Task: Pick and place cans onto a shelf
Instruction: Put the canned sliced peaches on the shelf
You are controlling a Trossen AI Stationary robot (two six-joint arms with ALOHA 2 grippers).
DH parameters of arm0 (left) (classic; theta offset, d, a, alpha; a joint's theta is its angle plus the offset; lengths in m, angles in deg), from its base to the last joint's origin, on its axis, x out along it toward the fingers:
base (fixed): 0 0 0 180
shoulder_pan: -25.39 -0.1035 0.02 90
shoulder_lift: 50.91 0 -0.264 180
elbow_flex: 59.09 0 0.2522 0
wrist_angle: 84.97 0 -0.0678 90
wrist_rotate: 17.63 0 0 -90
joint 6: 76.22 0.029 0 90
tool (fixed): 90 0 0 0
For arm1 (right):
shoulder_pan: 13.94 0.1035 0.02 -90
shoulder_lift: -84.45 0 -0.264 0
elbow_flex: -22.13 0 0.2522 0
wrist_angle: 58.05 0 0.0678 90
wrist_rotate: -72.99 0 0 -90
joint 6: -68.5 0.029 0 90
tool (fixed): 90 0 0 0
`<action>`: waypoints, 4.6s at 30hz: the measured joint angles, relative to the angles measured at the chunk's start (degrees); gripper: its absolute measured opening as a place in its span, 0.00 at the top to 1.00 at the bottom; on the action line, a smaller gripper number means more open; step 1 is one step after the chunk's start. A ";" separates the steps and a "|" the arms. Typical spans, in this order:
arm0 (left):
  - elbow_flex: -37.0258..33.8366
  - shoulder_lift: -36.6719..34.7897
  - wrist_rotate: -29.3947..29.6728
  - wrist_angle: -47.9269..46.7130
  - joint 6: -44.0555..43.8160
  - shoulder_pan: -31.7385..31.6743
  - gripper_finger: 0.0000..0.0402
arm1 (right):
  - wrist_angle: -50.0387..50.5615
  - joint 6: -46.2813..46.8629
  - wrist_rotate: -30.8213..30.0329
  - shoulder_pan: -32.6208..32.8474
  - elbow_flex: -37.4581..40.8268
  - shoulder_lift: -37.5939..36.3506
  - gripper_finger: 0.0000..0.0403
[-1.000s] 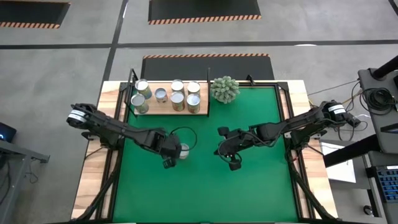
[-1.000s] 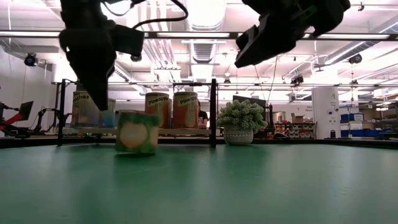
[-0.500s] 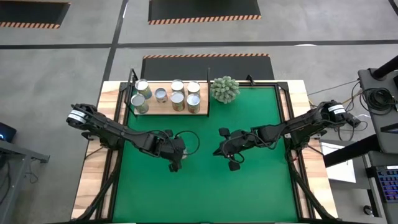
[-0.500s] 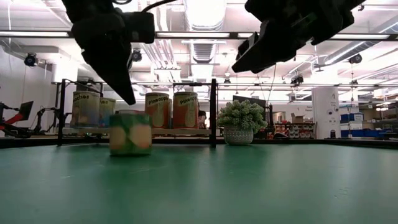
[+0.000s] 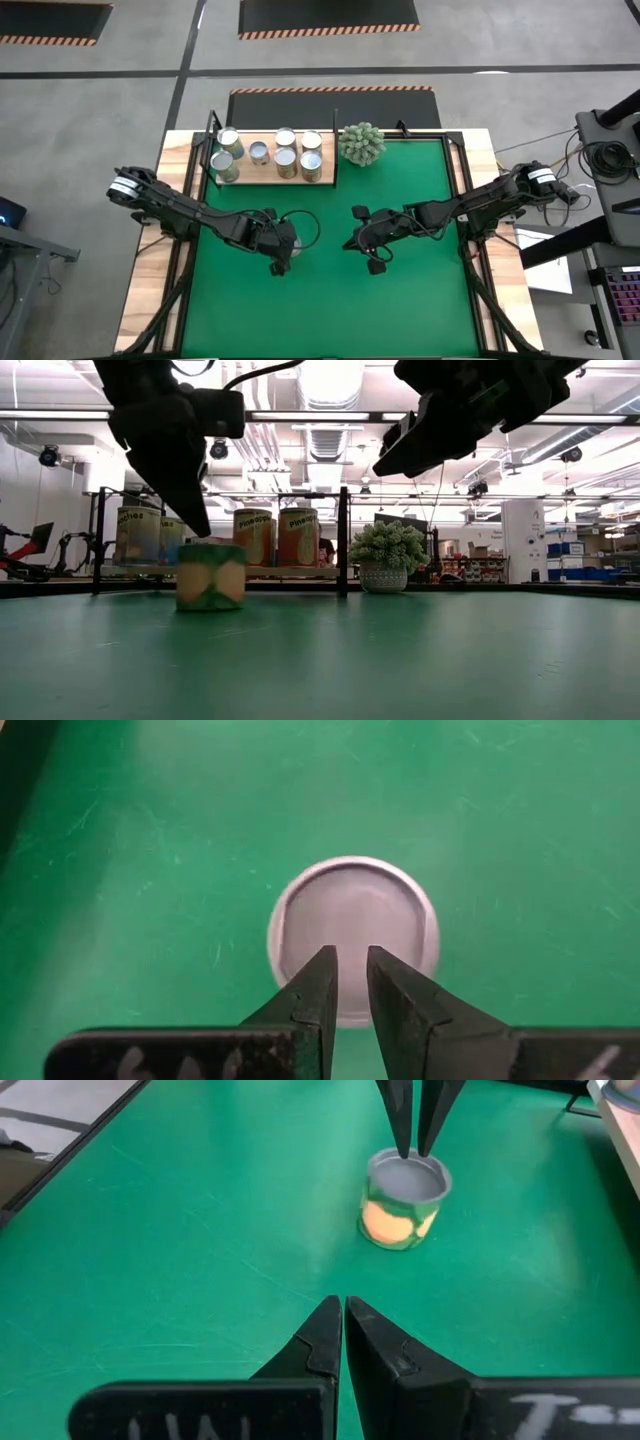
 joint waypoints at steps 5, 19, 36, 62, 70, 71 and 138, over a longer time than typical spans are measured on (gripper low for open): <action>0.02 0.00 0.00 -1.18 0.36 0.00 0.90 | -0.04 -0.12 -0.02 0.00 0.00 0.00 0.98; -1.14 -0.37 6.97 -8.98 1.57 -0.01 0.90 | -12.73 0.08 0.02 0.00 1.31 5.54 0.98; -14.29 -0.63 7.10 15.20 2.47 0.22 0.90 | -31.80 0.98 -0.04 -0.28 -10.53 30.58 0.98; -12.00 -0.66 -0.82 15.13 0.24 2.88 0.90 | -18.72 -0.34 -7.86 -0.39 -16.28 33.03 0.98; -11.89 -0.66 -2.22 14.84 0.18 2.97 0.90 | -16.42 -1.41 -7.80 -1.36 -16.28 32.81 0.98; -11.89 -0.66 -2.57 14.80 0.18 2.97 0.90 | -16.44 -1.47 -7.78 -1.36 -16.28 32.81 0.98; -2.46 -1.99 -0.89 4.72 23.93 3.33 1.00 | 2.25 -2.31 -7.48 -1.11 -12.90 23.50 0.98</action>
